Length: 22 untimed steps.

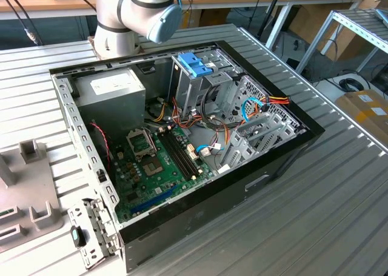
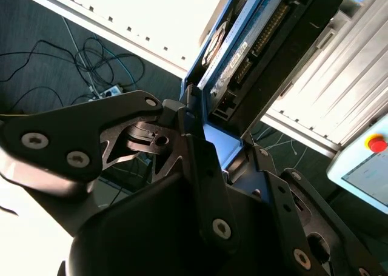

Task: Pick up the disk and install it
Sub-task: 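Pick up the disk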

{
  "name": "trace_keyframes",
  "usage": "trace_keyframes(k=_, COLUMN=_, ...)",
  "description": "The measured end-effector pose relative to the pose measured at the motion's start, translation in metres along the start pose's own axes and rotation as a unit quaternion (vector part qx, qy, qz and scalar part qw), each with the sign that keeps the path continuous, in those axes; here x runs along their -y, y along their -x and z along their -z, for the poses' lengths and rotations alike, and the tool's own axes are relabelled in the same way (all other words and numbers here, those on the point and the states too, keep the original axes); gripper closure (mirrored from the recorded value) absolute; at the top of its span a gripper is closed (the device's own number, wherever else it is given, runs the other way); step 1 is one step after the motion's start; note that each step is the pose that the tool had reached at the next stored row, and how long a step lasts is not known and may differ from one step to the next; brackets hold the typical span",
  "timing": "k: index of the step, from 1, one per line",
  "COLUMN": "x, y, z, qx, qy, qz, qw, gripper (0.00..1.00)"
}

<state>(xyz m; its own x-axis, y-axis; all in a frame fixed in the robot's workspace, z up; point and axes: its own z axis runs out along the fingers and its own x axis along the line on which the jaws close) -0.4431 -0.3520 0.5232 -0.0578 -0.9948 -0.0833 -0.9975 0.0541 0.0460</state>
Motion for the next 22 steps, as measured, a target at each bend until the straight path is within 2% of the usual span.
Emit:
trace_keyframes(k=14, x=0.0143, y=0.0008, z=0.0005, qx=-0.0001, qy=0.0, qz=0.0, qw=1.0, gripper=0.63)
trace_keyframes(k=16, x=0.0344, y=0.002, z=0.0014, qx=-0.0001, qy=0.0, qz=0.0, qw=1.0, gripper=0.63)
trace_keyframes(k=17, x=0.0373, y=0.0022, z=0.0015, qx=-0.0001, qy=0.0, qz=0.0, qw=1.0, gripper=0.63)
trace_keyframes(k=22, x=0.0403, y=0.0023, z=0.0016, qx=-0.0001, qy=0.0, qz=0.0, qw=1.0, gripper=0.63)
